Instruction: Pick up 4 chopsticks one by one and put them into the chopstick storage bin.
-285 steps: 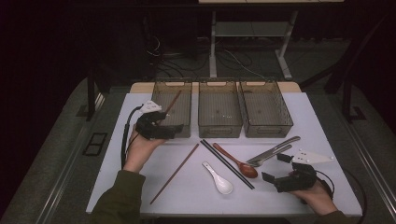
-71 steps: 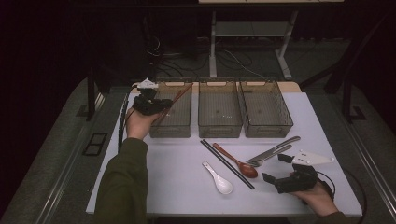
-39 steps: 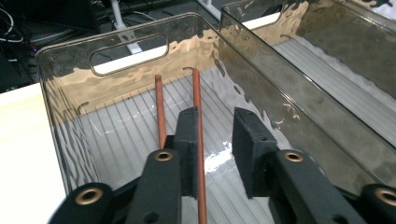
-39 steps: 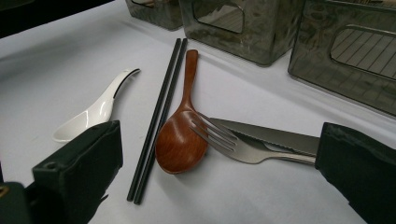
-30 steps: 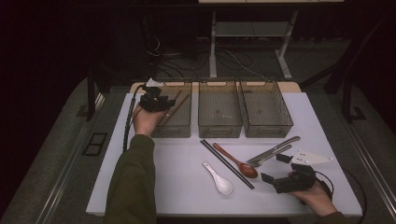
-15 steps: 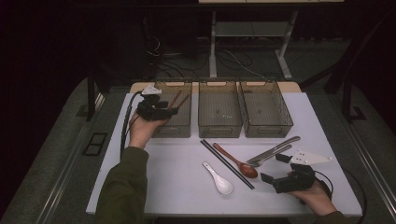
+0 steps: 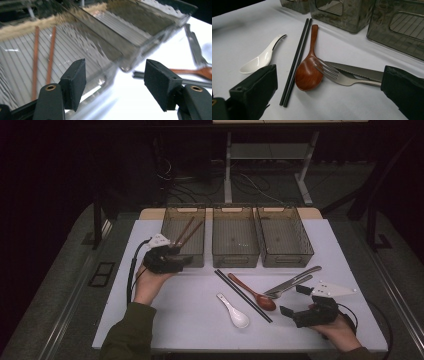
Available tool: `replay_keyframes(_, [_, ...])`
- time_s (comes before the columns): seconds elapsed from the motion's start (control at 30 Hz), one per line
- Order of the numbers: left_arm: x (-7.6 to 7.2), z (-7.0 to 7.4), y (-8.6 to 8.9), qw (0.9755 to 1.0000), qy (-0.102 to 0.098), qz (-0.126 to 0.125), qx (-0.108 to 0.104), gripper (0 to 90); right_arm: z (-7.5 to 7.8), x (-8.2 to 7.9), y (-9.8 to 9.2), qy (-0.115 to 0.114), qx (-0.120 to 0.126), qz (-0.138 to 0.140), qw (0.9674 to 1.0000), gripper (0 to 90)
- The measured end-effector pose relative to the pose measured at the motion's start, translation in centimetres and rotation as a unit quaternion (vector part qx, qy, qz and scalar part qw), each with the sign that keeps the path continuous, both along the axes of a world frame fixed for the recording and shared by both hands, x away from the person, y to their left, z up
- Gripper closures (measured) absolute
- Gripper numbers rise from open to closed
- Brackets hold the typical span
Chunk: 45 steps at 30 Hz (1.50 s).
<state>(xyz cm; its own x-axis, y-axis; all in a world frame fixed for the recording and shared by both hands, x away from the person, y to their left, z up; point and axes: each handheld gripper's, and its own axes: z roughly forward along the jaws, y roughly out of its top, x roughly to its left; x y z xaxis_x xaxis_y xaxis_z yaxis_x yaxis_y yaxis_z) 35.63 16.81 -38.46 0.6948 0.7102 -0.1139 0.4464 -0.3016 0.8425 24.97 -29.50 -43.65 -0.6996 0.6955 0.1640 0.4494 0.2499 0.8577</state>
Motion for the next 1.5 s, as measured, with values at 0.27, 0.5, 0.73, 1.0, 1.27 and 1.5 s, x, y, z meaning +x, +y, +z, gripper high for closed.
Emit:
replay_keyframes(0.27, [-3.0,-1.5,-0.4,0.9991,0.003,-0.034,0.024,24.2,0.0,0.1,-0.1,0.0,0.001,-0.003,1.0,1.1])
replay_keyframes(0.5, [-5.4,-2.5,0.0,0.9988,-0.001,-0.043,0.022,20.2,0.0,0.1,-0.1,0.005,-0.001,-0.004,1.0,1.1])
replay_keyframes(0.73, [-7.1,-3.7,0.2,0.9987,-0.002,-0.049,0.016,14.8,0.0,0.1,-0.1,0.008,-0.003,-0.005,1.0,1.1])
replay_keyframes(1.0, [-8.6,-4.4,-0.7,0.9969,-0.002,-0.074,0.027,8.2,0.1,0.1,-0.1,0.011,-0.011,-0.007,0.9999,1.1])
replay_keyframes(1.27, [-9.3,-4.9,-1.1,0.9955,0.01,-0.088,0.033,0.0,0.2,0.2,-0.1,0.028,-0.021,-0.002,0.9994,1.1])
replay_keyframes(1.5, [-9.1,-5.0,-1.5,0.994,0.017,-0.097,0.047,0.0,0.9,0.3,0.3,0.044,-0.025,-0.001,0.9987,1.2])
